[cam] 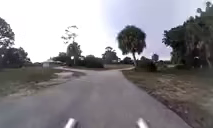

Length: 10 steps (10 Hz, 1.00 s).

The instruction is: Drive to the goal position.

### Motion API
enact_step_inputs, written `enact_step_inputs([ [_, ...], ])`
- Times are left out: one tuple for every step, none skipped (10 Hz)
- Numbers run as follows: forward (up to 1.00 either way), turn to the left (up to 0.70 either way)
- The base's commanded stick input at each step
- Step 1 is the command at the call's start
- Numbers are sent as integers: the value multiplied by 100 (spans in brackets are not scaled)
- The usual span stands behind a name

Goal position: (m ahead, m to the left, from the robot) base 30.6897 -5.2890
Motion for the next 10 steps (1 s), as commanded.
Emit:
enact_step_inputs([
  [100, 0],
  [100, 0],
  [100, 0],
  [100, 0],
  [100, 0],
  [100, 0],
  [100, 0],
  [100, 0],
  [100, 0],
  [100, 0],
])
